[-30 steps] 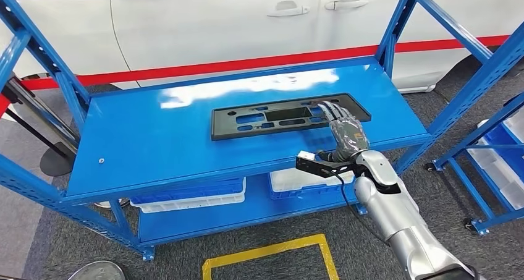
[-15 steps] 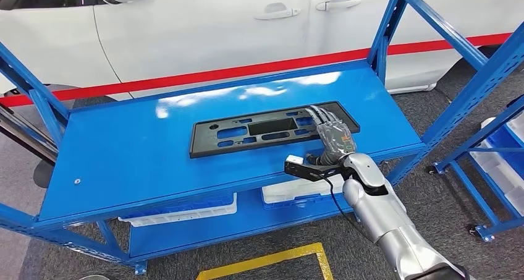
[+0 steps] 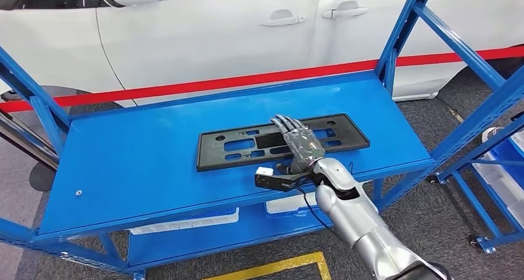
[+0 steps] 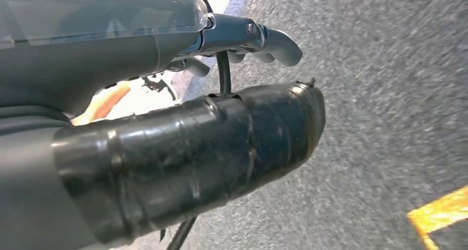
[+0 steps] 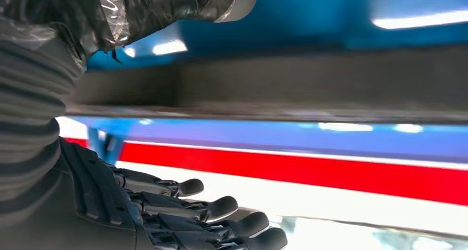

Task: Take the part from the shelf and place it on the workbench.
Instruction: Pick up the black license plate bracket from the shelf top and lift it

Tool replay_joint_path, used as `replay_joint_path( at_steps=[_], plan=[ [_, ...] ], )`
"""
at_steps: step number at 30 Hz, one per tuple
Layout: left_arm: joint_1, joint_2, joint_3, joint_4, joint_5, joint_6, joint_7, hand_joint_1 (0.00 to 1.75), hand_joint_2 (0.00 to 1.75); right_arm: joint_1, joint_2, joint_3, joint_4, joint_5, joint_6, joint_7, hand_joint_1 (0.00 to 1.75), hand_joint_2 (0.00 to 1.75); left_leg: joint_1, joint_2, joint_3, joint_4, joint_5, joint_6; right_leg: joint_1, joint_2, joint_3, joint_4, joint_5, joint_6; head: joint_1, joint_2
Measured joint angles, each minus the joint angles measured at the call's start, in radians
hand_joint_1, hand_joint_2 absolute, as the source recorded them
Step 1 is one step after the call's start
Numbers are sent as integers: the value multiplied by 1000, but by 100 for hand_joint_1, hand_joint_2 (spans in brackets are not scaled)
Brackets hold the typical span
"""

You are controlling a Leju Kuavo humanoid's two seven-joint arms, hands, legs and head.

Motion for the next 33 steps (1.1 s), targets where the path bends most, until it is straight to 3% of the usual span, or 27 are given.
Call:
replay_joint_path(
  at_steps=[2, 4, 6, 7, 11, 12, 19, 24, 29, 33],
  plan=[
    [-3, 1, 0, 0, 0, -2, -1, 0, 0, -7, 16, 20, 7, 0, 6, -6, 0, 175, -1, -2, -8, 24, -19, -12, -1, 1, 24, -60, 17, -6, 0, 0],
    [-4, 1, 0, 0, -2, -3, -1, 0, 0, -11, 34, 39, 14, 2, 10, -12, 0, 175, -4, -3, -14, 33, -24, -3, 2, 4, 26, -66, 12, -17, 0, 0],
    [-2, 0, 0, 0, -4, -3, -1, 0, 0, -14, 49, 53, 21, 8, 10, -13, 0, 175, -3, -2, -11, 29, -22, 10, 4, 7, 26, -68, 12, -19, 0, 0],
    [-2, 1, 0, 0, -5, -3, -2, 0, 0, -16, 56, 60, 25, 10, 9, -13, 0, 175, -3, -2, -9, 26, -22, 11, 5, 8, 26, -68, 11, -21, 0, 0],
    [-4, 0, 0, 0, -6, -3, -5, 0, 0, -24, 75, 78, 44, 13, 9, -11, 168, 175, -2, -1, -2, 19, -22, 5, 8, 8, 31, -68, 6, -29, 0, 0],
    [-4, 0, 0, 0, -6, -4, -6, 0, 0, -28, 79, 82, 51, 12, 10, -10, 175, 175, -2, -1, -2, 18, -22, 1, 9, 8, 31, -68, 6, -30, 0, 0],
    [-4, 0, 0, 0, -6, -6, -7, 0, 0, -33, 84, 88, 66, 7, 11, -10, 175, 175, 0, -1, -1, 17, -22, -7, 11, 8, 32, -68, 5, -31, 0, 0],
    [-4, -2, 0, 0, -6, -10, -10, 0, 0, -45, 99, 102, 137, -11, 5, -11, 175, 175, 0, -1, 1, 16, -23, -31, 11, 6, 36, -69, 5, -30, 0, 0],
    [-3, -3, 1, 0, -6, -21, -9, 0, 0, -62, 99, 112, 156, -13, 2, -10, 175, 175, -3, -1, 2, 18, -24, -31, 11, 6, 39, -72, 7, -29, 0, 0],
    [-3, -3, 1, 0, -5, -25, -9, 0, 175, -72, 99, 115, 161, -13, 2, -10, 175, 175, -3, -1, 3, 18, -24, -31, 11, 6, 42, -76, 8, -27, 0, 0]
  ],
)
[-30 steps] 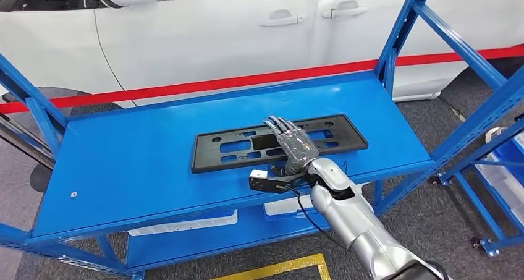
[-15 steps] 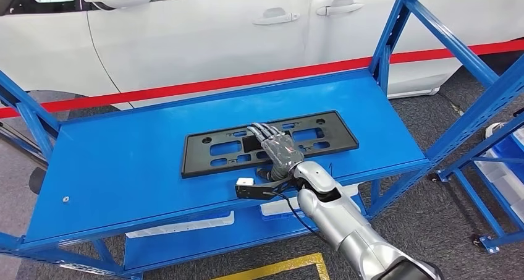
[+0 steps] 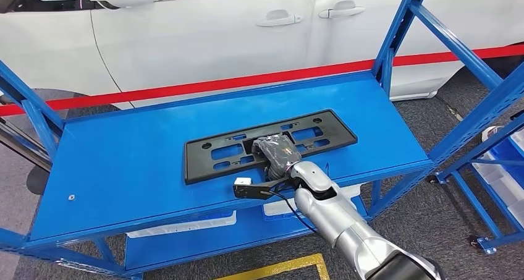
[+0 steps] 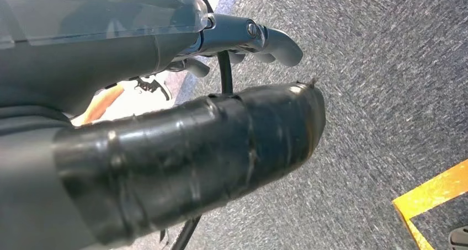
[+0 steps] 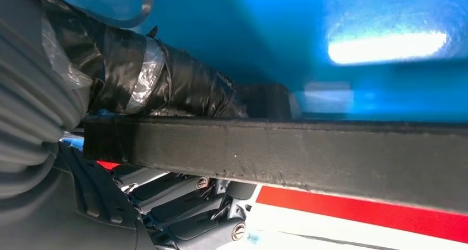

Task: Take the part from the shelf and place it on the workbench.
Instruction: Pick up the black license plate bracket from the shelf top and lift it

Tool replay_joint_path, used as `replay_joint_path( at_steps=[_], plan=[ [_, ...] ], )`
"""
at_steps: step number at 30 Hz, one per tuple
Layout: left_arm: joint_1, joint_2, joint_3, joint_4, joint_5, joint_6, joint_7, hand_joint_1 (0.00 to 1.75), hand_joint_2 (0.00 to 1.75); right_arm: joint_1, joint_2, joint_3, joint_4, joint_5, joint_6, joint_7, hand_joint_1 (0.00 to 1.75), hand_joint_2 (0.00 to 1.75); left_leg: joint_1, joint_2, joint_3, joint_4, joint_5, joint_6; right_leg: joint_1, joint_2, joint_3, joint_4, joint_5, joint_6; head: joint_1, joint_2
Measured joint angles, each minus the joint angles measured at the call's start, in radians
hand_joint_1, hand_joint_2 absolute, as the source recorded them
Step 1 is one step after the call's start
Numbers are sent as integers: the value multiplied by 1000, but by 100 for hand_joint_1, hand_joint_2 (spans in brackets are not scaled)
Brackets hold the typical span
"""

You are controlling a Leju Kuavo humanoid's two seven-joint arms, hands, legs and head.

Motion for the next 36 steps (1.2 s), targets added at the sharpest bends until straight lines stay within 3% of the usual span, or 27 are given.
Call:
replay_joint_path(
  at_steps=[11, 15, 19, 22, 27, 30, 34, 36],
  plan=[
    [1, -1, 25, 0, 20, -35, -12, 0, 175, -2, -3, 4, 1, -2, -5, 1, 175, 175, 0, 0, 0, 0, 0, 0, 0, 0, 2, -4, 1, 2, 0, 0],
    [0, -3, 29, 0, 20, -65, 18, 0, 175, -2, -6, 4, -1, -9, -3, -1, 175, 175, 0, 0, 0, 0, 0, 0, 0, 0, 2, -5, 1, 2, 0, 0],
    [2, -5, 36, 0, 19, -59, 46, 0, 175, 10, -20, 4, -33, -11, -60, -1, 175, 175, 0, 0, 0, 0, 0, 1, 0, 0, 2, -5, 2, 3, 0, 0],
    [6, -5, 47, 0, 22, -28, 48, 0, 175, 33, -54, 0, -130, -15, -103, -1, 175, 175, 0, -1, -2, 1, 0, 1, 0, -1, 2, -5, 2, 3, 0, 0],
    [9, -5, 54, 0, 15, 13, 66, 0, 175, 69, -122, -32, -408, 23, -116, 10, 175, 175, -2, -1, -6, 6, -2, 5, -7, 0, -1, -7, 4, 6, 0, 0],
    [9, -5, 56, 0, 10, 20, 73, 0, 175, 96, -146, -52, -559, 72, -173, -1, 175, 175, -5, -1, -8, 10, -5, 10, -9, 0, -1, -8, 4, 9, 0, 0],
    [8, -5, 56, 0, 4, 22, 76, 0, 175, 130, -171, -61, -705, 166, -249, -16, 175, 175, -4, 1, -6, 2, 6, 27, -11, 1, 4, -15, 10, 26, 0, 0],
    [6, -6, 56, 0, 1, 23, 76, 0, 175, 139, -186, -62, -744, 198, -264, -19, 175, 175, 0, 7, 0, -21, 23, 41, -8, 0, -8, 18, -25, 28, 0, 0]
  ],
)
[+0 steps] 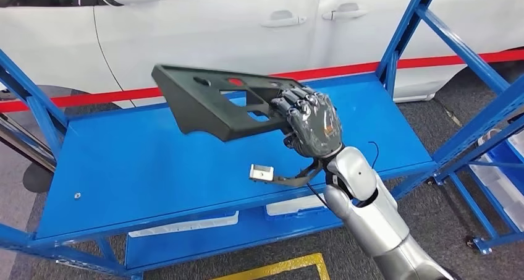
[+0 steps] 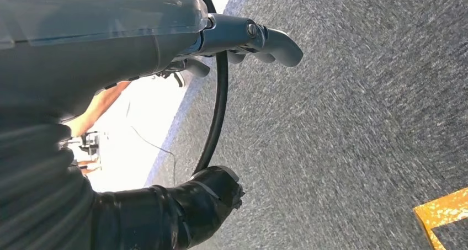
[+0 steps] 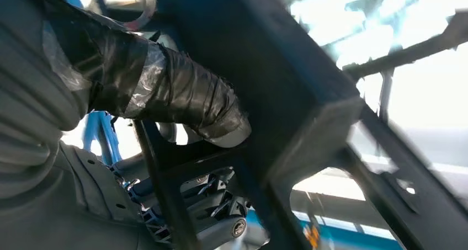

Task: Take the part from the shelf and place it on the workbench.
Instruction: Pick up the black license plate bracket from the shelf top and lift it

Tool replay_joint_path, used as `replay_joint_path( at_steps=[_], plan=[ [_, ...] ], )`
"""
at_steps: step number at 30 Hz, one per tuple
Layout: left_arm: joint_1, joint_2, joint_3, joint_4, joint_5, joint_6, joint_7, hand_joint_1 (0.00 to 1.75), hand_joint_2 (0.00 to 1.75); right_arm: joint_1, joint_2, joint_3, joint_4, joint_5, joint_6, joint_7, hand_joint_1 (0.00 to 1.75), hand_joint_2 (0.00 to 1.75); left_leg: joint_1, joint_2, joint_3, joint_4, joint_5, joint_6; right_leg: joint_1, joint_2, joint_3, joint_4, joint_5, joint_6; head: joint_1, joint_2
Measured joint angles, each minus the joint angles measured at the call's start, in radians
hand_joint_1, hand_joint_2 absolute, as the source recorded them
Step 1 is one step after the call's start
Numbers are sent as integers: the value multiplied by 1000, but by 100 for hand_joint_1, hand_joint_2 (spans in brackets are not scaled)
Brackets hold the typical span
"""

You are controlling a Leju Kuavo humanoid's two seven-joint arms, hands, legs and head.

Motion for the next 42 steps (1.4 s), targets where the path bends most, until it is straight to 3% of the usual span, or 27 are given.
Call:
replay_joint_path(
  at_steps=[3, 4, 5, 6, 7, 9, 12, 14, 16, 18, 19, 20, 21, 23, 25, 26, 29, 31, 33, 34, 35, 36, 38, 40, 42],
  plan=[
    [-2, -1, 0, 0, -3, 1, 0, 0, 175, 12, -18, 0, -29, 27, -9, 1, 175, 175, -2, 4, -8, -7, 10, 9, 4, -1, -63, 165, -101, -4, 0, 0],
    [-2, -1, 0, 0, -4, 1, -1, 0, 175, 17, -23, 1, -32, 38, -10, 3, 175, 175, -4, 4, -12, -3, 11, 10, 4, -1, -75, 204, -113, -4, 0, 0],
    [-2, -1, 0, 0, -5, 1, -1, 0, 175, 21, -29, 2, -34, 49, -10, 7, 175, 175, -4, 4, -18, 3, 11, 10, 3, -2, -71, 212, -106, -3, 0, 0],
    [-2, -1, 0, 0, -7, 1, -2, 0, 175, 24, -33, 3, -36, 59, -11, 10, 175, 175, -4, 4, -24, 10, 11, 9, 2, -2, -51, 183, -83, -3, 0, 0],
    [-2, -2, 0, 0, -8, 1, -2, 0, 175, 26, -36, 4, -39, 69, -13, 14, 175, 175, -4, 3, -31, 19, 10, 7, 1, -4, -16, 124, -54, -3, 0, 0],
    [-3, -3, 0, 0, -11, 2, -4, 0, 175, 29, -41, 6, -47, 80, -20, 17, 175, 175, -5, 3, -45, 35, 8, -1, 3, -5, 41, 20, -21, -9, 0, 0],
    [-3, -4, 0, 0, -13, 2, -5, 0, 175, 37, -44, 8, -58, 89, -35, 18, 175, 175, -8, 2, -55, 44, 15, -20, 12, -4, 47, -11, -11, -22, 0, 0],
    [-2, -4, 0, 0, -14, 2, -5, 0, 175, 39, -44, 10, -62, 93, -39, 19, 175, 175, -5, 1, -62, 52, 7, -33, 9, -6, 40, -18, -1, -38, 0, 0],
    [-2, -4, 0, 0, -16, 2, -6, 0, 175, 41, -44, 11, -66, 96, -44, 22, 175, 175, -1, 1, -87, 115, -53, -44, 4, -9, 27, -24, 14, -54, -1, 0],
    [-3, -4, 0, 0, -18, 2, -7, 0, 175, 43, -45, 12, -67, 99, -48, 29, 175, 175, 3, 0, -126, 235, -134, -55, 6, -10, 8, -24, 29, -60, -1, 0],
    [-3, -4, 0, 0, -20, 2, -8, 0, 175, 46, -45, 12, -67, 101, -50, 31, 175, 175, 5, 1, -138, 285, -156, -59, 6, -10, -3, -22, 36, -60, -1, 0],
    [-3, -5, 0, 0, -21, 2, -8, 0, 175, 49, -46, 13, -67, 103, -52, 33, 175, 175, 6, 1, -135, 306, -158, -61, 6, -10, -13, -21, 43, -58, -1, 0],
    [-3, -5, 0, 0, -21, 2, -8, 0, 175, 53, -47, 13, -67, 107, -54, 34, 175, 175, 7, 1, -113, 290, -140, -61, 6, -11, -23, -20, 49, -56, -1, 0],
    [-5, -4, 0, 0, -22, 2, -8, 0, 175, 58, -49, 13, -70, 123, -65, 34, 175, 175, 8, 0, -22, 160, -92, -57, 6, -11, -38, -18, 62, -49, -1, 0],
    [-7, -4, 0, 0, -22, 2, -8, 0, 175, 60, -51, 13, -76, 145, -86, 35, 175, 175, 2, -2, 51, 39, -73, -50, 6, -11, -45, -20, 77, -38, 0, 0],
    [-8, -4, 0, 0, -22, 2, -9, 0, 175, 60, -52, 14, -79, 152, -95, 36, 175, 175, -1, -3, 63, 13, -75, -46, 6, -11, -45, -23, 84, -31, 0, 0],
    [-9, -4, 0, 0, -23, 2, -10, 0, 175, 62, -56, 14, -83, 161, -107, 36, 175, 175, -1, -2, 53, -4, -50, -29, 6, -10, -50, -29, 96, -11, 0, 0],
    [-10, -4, 0, 0, -23, 2, -10, 0, 175, 64, -63, 14, -85, 166, -110, 36, 175, 175, 2, 4, 38, -14, -23, -11, 8, -8, -71, 19, 36, -5, 1, 0],
    [-11, -4, 0, 0, -23, 1, -10, 0, 175, 68, -67, 15, -86, 176, -118, 36, 175, 175, -3, 7, 11, -10, -3, 0, 8, -7, -102, 134, -62, -6, 1, 0],
    [-11, -4, 0, 0, -24, 1, -10, 0, 175, 70, -69, 15, -87, 182, -124, 36, 175, 175, -5, 7, -4, -6, 5, 2, 9, -7, -111, 192, -91, -7, 1, 0],
    [-11, -4, 0, 0, -25, 0, -10, 0, 175, 73, -71, 15, -87, 187, -129, 37, 175, 175, -7, 7, -21, -1, 13, 2, 9, -7, -109, 228, -99, -7, 1, 0],
    [-10, -4, 0, 0, -26, 0, -10, 0, 175, 75, -73, 15, -87, 191, -133, 37, 175, 175, -9, 7, -37, 6, 20, 2, 9, -7, -92, 230, -85, -8, 1, 0],
    [-11, -4, 0, 0, -27, -2, -11, 0, 175, 77, -75, 16, -88, 198, -140, 37, 175, 175, -10, 7, -67, 24, 30, -2, 9, -7, -9, 138, -42, -14, 1, 0],
    [-11, -5, 0, 0, -29, -3, -11, 0, 175, 78, -76, 16, -93, 203, -146, 37, 175, 175, -12, 6, -89, 38, 40, -10, 15, -7, 72, 18, -37, -23, 0, 0],
    [-11, -6, 0, 0, -31, -4, -11, 0, 175, 79, -76, 16, -98, 205, -154, 38, 175, 175, -12, 5, -96, 41, 53, -21, 23, -8, 93, -27, -45, -30, 0, 0]
  ],
)
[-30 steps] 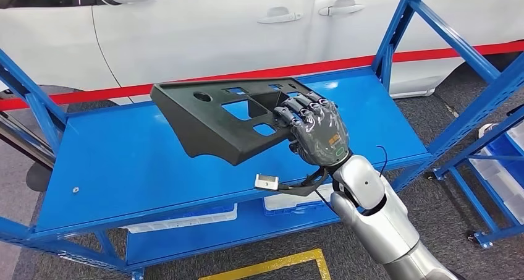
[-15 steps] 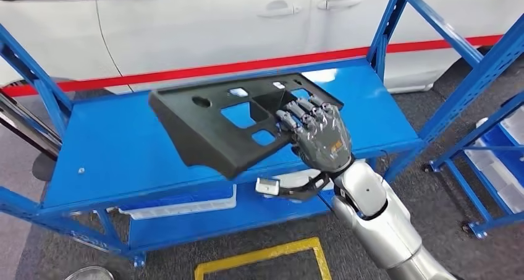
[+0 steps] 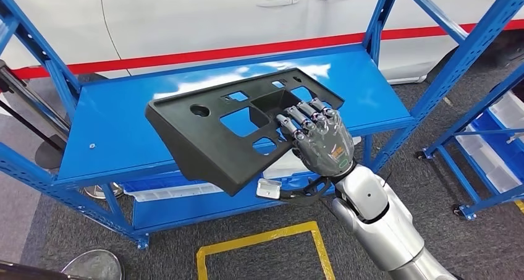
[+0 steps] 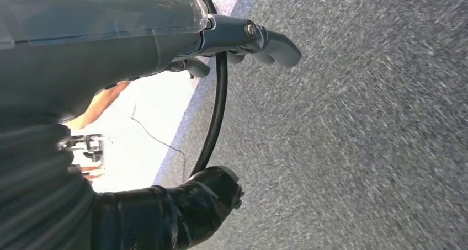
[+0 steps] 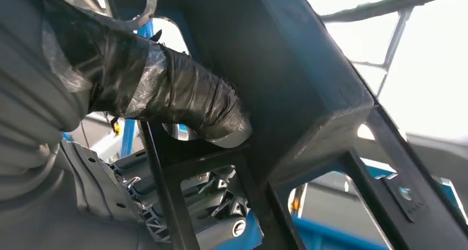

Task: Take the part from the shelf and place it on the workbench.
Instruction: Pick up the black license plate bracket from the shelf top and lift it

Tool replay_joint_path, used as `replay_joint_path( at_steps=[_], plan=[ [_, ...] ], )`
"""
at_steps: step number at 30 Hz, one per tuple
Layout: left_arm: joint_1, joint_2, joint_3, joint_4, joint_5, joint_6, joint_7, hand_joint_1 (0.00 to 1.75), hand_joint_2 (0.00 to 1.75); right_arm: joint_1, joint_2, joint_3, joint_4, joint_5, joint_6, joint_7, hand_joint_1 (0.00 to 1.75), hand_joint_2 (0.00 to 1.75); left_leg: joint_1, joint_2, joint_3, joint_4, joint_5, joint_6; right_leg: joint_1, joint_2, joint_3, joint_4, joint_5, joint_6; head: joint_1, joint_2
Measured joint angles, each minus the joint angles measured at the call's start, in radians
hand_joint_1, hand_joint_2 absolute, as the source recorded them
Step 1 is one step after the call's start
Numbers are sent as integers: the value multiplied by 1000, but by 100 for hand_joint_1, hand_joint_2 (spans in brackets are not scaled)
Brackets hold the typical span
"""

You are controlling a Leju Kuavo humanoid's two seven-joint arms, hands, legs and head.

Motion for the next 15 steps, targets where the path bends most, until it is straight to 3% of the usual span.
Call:
replay_joint_path(
  at_steps=[2, 3, 5, 7, 8, 9, 11, 13, 15],
  plan=[
    [2, 0, 0, 0, -1, -1, 0, 0, 175, 1, 0, 0, -2, -1, -8, 2, 175, 175, 0, -4, -5, -1, 7, -13, -3, -4, -10, -6, 18, -13, 0, 0],
    [2, 0, 0, 0, -1, -1, 0, 0, 175, 2, 0, 1, -3, -3, -11, 2, 175, 175, 1, -7, -13, 10, -11, -20, -7, -9, -18, -10, 29, -22, 0, 0],
    [2, 0, 0, 0, -2, -1, 0, 0, 175, 3, 1, 2, -6, -6, -15, 2, 175, 175, 8, -9, -39, 82, -96, -36, -11, -18, -42, -15, 54, -36, -2, 0],
    [2, 0, 0, 0, -2, -1, 0, 0, 175, 6, 1, 2, -7, -8, -17, 2, 175, 175, 15, -9, -65, 198, -176, -50, -11, -27, -71, -14, 75, -39, -2, 0],
    [2, 0, 0, 0, -2, -1, -1, 0, 175, 8, 1, 3, -8, -8, -17, 2, 175, 175, 18, -9, -66, 241, -184, -56, -11, -33, -87, -12, 86, -38, -2, 0],
    [2, 0, 0, 0, -2, -1, -1, 0, 175, 10, 1, 4, -8, -8, -17, 2, 175, 175, 21, -8, -53, 256, -170, -61, -11, -40, -103, -9, 96, -36, -2, 0],
    [0, 0, 0, 0, -3, -1, -2, 0, 175, 13, 1, 6, -8, -8, -17, 2, 175, 175, 25, 4, 24, 187, -113, -66, -13, -56, -133, 0, 113, -29, -2, 0],
    [-5, 1, 0, 0, -4, 0, -1, 0, 175, 15, 1, 7, -11, -9, -17, 2, 175, 175, 20, 34, 125, 48, -112, -60, -13, -72, -150, 7, 127, -18, -2, 0],
    [-8, 2, 0, 0, -4, 0, -1, 0, 175, 16, 1, 7, -15, -9, -18, 2, 175, 175, 10, 43, 166, -30, -131, -42, -13, -90, -149, 4, 143, -5, -2, 0]
  ],
)
